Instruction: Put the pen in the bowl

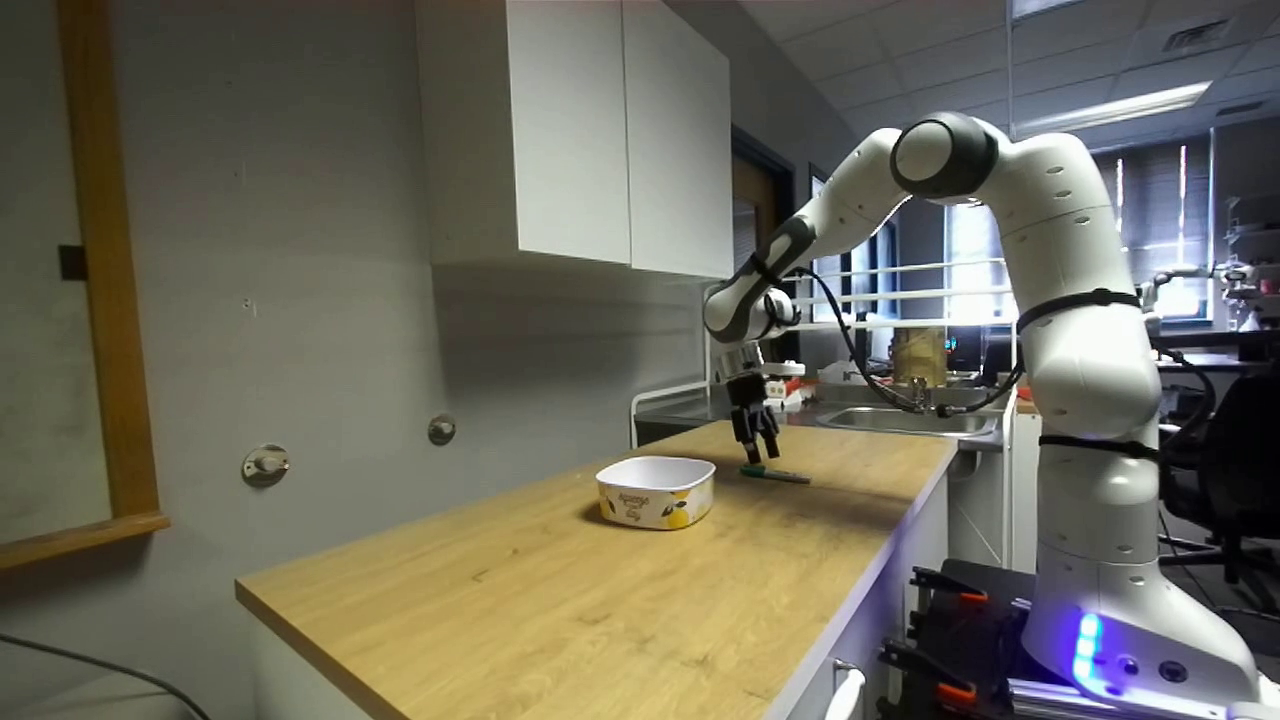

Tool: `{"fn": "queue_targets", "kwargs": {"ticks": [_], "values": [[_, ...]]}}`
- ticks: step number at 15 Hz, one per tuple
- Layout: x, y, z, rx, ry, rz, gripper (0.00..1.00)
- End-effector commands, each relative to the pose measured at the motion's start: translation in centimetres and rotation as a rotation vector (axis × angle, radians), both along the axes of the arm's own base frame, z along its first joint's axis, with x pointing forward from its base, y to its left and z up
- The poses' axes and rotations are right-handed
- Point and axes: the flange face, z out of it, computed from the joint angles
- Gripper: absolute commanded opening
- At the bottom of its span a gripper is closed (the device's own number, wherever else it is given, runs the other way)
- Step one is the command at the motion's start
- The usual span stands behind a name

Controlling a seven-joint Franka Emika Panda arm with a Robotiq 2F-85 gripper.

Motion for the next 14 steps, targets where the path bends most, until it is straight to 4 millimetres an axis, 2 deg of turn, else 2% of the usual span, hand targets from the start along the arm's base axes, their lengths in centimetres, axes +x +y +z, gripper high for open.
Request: {"fn": "queue_targets", "kwargs": {"ticks": [1, 8, 9, 10, 11, 14], "values": [[0.8, -1.4, -1.3, 0.015, 0.018, -0.001, 1.0], [0.9, -2.2, -3.0, 0.009, 0.048, -0.004, 1.0], [0.9, -2.3, -3.0, 0.006, 0.048, -0.003, 0.75], [0.9, -2.4, -2.9, 0.002, 0.048, -0.003, 0.75], [0.9, -2.4, -2.8, -0.003, 0.047, -0.002, 0.69], [1.0, -2.8, -2.1, -0.012, 0.037, -0.004, 0.45]]}}
